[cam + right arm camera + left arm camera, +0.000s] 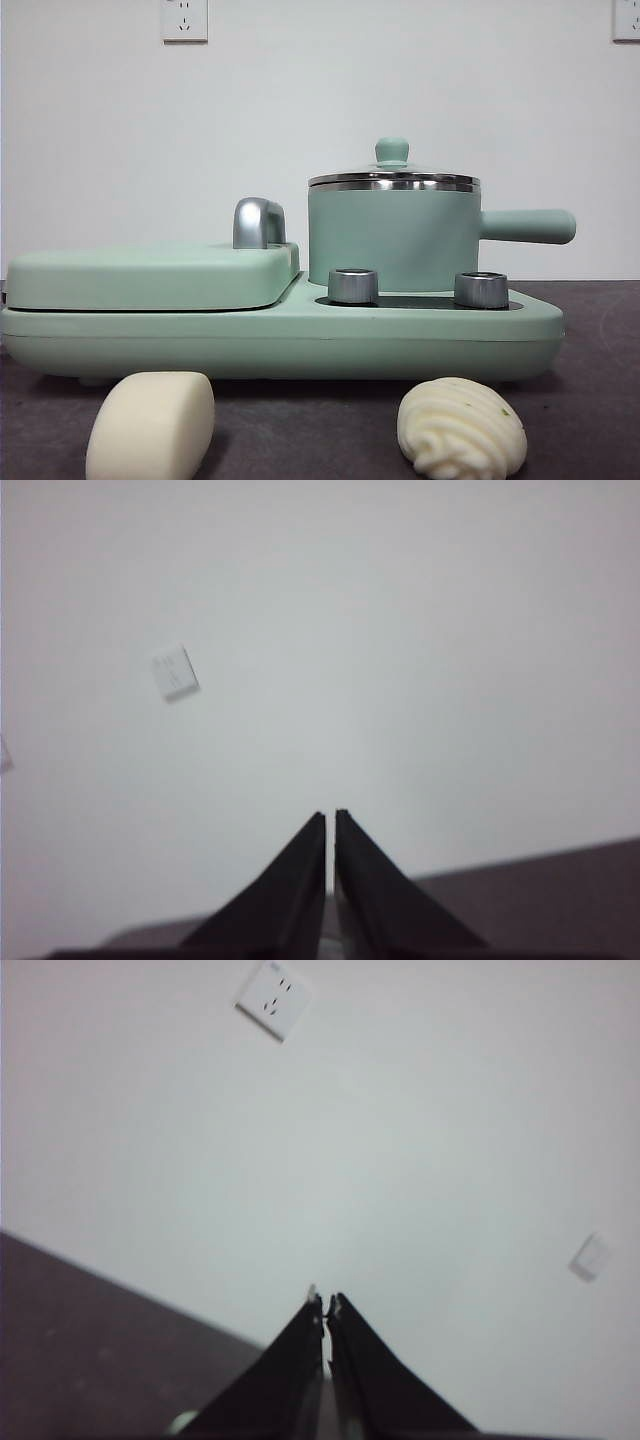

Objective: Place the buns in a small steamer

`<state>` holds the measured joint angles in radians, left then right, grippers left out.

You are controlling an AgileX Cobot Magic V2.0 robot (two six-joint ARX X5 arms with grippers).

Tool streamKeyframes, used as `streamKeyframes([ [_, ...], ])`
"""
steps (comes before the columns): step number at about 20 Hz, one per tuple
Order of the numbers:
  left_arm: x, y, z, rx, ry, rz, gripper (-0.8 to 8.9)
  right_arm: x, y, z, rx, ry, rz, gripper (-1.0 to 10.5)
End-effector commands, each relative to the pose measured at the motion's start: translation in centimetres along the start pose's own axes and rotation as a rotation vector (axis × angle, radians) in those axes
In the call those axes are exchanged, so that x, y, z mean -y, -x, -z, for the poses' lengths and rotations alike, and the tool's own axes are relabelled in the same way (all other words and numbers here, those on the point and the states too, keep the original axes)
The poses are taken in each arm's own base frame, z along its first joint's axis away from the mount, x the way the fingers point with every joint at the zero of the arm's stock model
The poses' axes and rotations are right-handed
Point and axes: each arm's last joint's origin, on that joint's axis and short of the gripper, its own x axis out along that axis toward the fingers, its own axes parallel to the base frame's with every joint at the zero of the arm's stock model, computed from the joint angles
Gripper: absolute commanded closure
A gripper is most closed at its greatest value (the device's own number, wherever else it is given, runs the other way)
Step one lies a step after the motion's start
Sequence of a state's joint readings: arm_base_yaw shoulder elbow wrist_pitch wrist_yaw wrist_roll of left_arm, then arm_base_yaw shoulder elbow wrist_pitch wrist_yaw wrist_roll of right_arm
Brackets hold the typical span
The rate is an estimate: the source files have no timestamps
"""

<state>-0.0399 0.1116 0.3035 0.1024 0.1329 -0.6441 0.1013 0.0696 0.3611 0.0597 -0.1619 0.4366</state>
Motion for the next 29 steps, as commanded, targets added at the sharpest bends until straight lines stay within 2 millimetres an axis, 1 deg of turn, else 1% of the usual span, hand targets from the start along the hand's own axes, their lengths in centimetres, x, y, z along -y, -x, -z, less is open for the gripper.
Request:
streamKeyframes([
  [1, 1.0, -0.6, -1.4, -0.053, -0.03, -0.034, 8.02, -0.6, -0.4, -1.3, -0.062, 0.052, -0.001, 9.3],
  [4, 2.0, -1.7, -2.9, -0.121, -0.038, -0.058, 8.02, -1.1, -1.3, -2.4, -0.137, 0.079, -0.005, 9.3],
  [6, 2.7, -2.8, -3.9, -0.187, -0.082, -0.043, 8.02, -1.3, -2.1, -3.1, -0.189, 0.104, -0.016, 9.3],
  [10, 3.6, -5.0, -5.2, -0.313, -0.161, -0.006, 8.02, -1.6, -3.8, -3.9, -0.277, 0.148, -0.053, 9.3],
  [14, 4.0, -7.2, -5.8, -0.434, -0.238, 0.022, 8.02, -1.7, -5.7, -4.4, -0.354, 0.211, -0.098, 9.3],
  [18, 4.2, -9.1, -5.7, -0.549, -0.364, 0.07, 8.02, -1.5, -7.6, -4.6, -0.437, 0.286, -0.127, 9.3],
  [21, 4.4, -10.2, -5.3, -0.616, -0.471, 0.116, 8.03, -1.3, -8.9, -4.4, -0.499, 0.361, -0.151, 9.3],
  [24, 4.5, -10.9, -4.6, -0.662, -0.554, 0.167, 8.03, -1.2, -9.7, -4.0, -0.547, 0.434, -0.186, 9.3],
  [29, 4.6, -11.5, -3.5, -0.71, -0.693, 0.25, 8.03, -1.3, -10.4, -2.9, -0.623, 0.55, -0.25, 9.3],
])
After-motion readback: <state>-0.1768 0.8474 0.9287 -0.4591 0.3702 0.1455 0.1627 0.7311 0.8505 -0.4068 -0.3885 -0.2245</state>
